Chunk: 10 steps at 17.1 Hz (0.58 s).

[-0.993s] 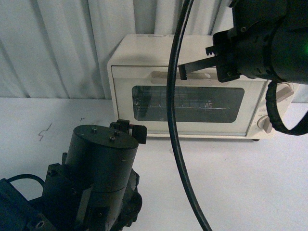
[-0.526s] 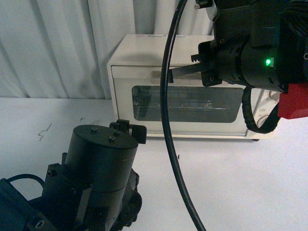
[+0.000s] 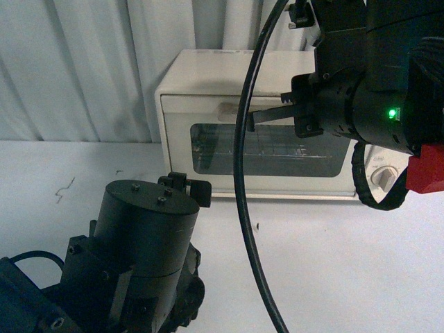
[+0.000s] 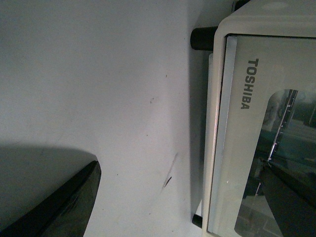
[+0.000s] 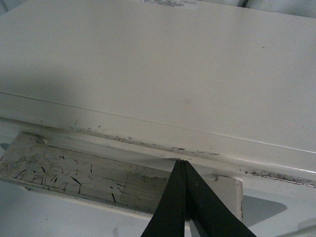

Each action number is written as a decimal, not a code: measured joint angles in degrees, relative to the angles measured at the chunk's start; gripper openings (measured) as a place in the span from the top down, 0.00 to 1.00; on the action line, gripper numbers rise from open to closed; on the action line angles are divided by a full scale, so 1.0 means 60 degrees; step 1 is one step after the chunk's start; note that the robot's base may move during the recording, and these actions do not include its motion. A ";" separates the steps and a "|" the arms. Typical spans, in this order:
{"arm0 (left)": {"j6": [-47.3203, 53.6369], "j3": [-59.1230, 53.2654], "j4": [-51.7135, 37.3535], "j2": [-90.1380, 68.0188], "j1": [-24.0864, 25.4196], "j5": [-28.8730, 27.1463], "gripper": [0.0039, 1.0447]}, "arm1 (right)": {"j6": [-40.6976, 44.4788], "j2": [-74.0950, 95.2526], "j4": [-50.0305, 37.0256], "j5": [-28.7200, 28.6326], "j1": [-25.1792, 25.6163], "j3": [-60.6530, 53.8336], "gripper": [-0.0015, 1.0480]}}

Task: Open oven

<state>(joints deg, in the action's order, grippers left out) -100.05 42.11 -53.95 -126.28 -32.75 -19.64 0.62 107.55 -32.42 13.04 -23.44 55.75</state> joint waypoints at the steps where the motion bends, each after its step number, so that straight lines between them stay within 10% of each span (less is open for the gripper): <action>1: 0.0000 0.0000 0.0000 0.0000 0.0000 0.0000 0.06 | -0.0051 0.0000 -0.0062 -0.0015 0.0029 -0.0044 0.98; 10: 0.0000 0.0000 0.0004 0.0000 0.0000 0.0000 0.06 | -0.1461 -0.1738 -0.1078 -0.0288 -0.0197 -0.3421 0.98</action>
<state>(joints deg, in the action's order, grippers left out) -100.05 42.11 -53.93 -126.28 -32.75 -19.64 -8.14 97.12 -38.89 11.31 -24.62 35.22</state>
